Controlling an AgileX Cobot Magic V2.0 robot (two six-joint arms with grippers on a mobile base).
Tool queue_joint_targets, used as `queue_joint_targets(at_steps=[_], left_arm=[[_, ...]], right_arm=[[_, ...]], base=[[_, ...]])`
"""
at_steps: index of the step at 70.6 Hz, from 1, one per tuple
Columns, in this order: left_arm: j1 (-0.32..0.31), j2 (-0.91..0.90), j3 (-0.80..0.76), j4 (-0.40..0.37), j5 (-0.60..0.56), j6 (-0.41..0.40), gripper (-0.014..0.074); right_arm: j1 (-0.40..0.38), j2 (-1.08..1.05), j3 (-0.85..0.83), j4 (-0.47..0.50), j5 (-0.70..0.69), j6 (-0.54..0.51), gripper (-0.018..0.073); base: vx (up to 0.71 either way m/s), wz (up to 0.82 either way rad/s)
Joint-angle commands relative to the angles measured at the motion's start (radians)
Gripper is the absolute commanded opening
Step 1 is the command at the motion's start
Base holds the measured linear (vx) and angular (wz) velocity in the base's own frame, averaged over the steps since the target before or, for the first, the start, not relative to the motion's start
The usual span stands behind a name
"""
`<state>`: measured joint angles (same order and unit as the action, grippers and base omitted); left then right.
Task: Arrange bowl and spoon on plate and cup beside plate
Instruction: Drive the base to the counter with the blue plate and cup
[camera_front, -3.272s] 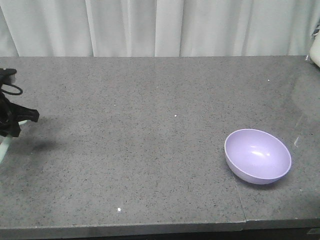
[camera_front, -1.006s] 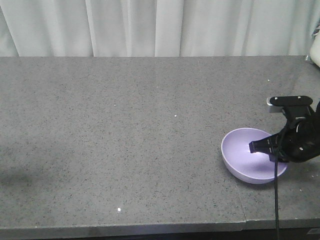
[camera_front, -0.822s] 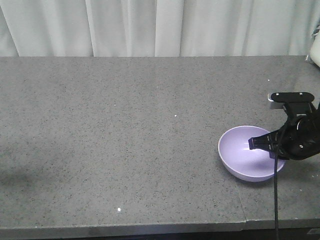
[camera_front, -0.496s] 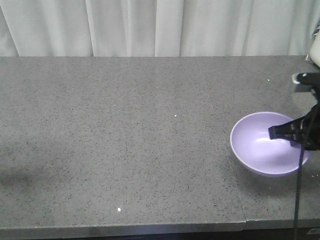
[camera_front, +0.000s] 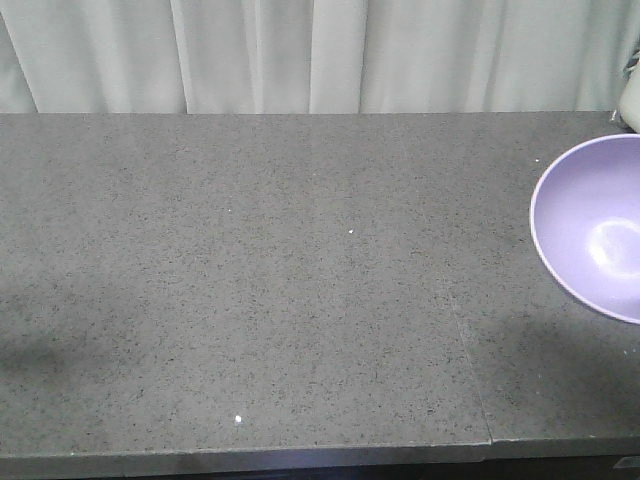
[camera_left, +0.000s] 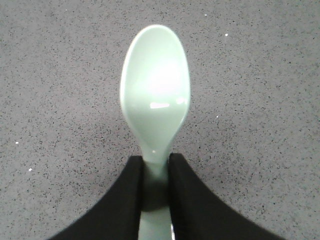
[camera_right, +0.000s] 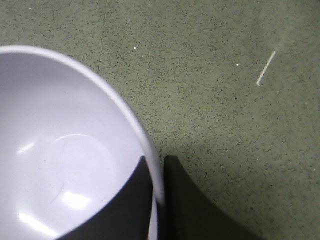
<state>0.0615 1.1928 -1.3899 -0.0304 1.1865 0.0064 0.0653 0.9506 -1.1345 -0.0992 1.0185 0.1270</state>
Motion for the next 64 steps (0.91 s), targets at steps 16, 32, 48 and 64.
queue_joint_targets(at_steps=[16, 32, 48, 64], left_arm=[[-0.007, -0.021, -0.021, -0.009, -0.047, 0.000, -0.0006], [-0.007, -0.021, -0.021, -0.009, -0.047, 0.000, -0.0006], [-0.007, -0.021, -0.021, -0.009, -0.047, 0.000, -0.0006], [-0.007, -0.021, -0.021, -0.009, -0.047, 0.000, -0.0006]], right_arm=[[-0.003, -0.008, -0.031, -0.013, -0.053, 0.002, -0.0006], [-0.003, -0.008, -0.031, -0.013, -0.053, 0.002, -0.0006], [-0.003, -0.008, -0.031, -0.013, -0.053, 0.002, -0.0006], [-0.003, -0.008, -0.031, -0.013, -0.053, 0.002, -0.0006]], base=[[0.00, 0.00], [0.00, 0.00], [0.00, 0.00], [0.00, 0.00]])
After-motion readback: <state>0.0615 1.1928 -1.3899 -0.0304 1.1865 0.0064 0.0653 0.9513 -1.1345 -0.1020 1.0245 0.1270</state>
